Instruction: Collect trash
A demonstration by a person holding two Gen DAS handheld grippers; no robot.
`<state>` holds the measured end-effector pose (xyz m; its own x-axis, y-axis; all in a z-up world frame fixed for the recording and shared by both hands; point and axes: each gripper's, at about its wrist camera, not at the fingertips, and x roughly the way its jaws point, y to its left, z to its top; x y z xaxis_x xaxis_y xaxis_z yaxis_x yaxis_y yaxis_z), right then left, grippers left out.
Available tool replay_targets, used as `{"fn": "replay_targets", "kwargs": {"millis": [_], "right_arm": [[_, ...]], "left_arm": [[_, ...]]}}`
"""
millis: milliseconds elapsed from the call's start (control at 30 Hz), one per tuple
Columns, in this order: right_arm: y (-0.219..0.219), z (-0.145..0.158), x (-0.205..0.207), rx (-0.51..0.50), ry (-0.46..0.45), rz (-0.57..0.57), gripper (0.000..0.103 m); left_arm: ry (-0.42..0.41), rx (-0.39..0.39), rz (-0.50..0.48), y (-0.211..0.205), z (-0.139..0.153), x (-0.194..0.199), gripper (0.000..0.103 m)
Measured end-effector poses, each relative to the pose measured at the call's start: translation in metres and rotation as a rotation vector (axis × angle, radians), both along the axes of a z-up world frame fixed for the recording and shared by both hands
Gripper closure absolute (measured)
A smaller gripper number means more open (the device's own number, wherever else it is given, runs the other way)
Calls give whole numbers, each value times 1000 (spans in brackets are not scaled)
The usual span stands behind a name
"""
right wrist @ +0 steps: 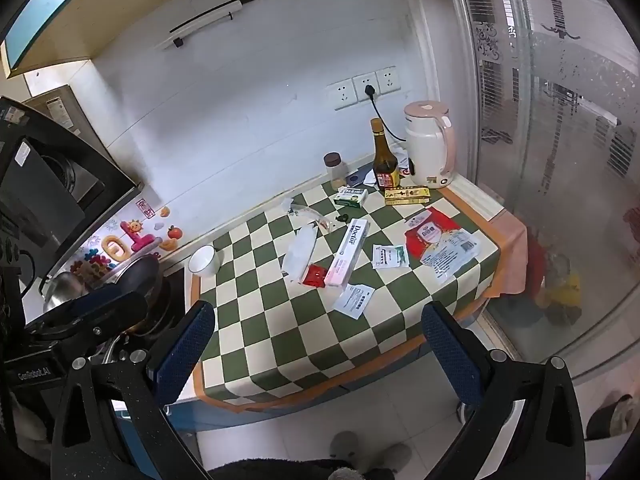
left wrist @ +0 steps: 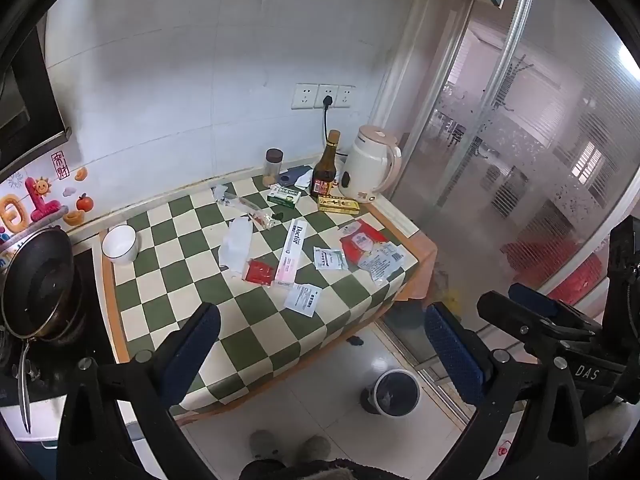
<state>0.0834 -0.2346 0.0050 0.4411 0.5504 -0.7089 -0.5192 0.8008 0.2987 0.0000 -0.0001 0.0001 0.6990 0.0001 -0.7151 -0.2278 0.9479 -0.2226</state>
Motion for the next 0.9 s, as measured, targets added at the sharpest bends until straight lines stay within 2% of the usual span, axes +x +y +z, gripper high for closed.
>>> {"fn": "replay_targets", "kwargs": {"millis": [433, 467, 600, 900], "right_arm": [[0, -2, -4, 7, 4, -1, 0], [5, -2, -8, 4, 5, 2, 0], [7, 0, -16, 8, 10, 3, 0], [3, -4, -4, 11, 14, 9, 0]], "left_arm": [[3, -8, -3, -1, 3, -3, 0], [3, -9, -1, 1, -5, -2, 0], [4, -10, 0, -4, -6, 0, 0], [-1, -31, -1, -8, -5, -2, 0]]}}
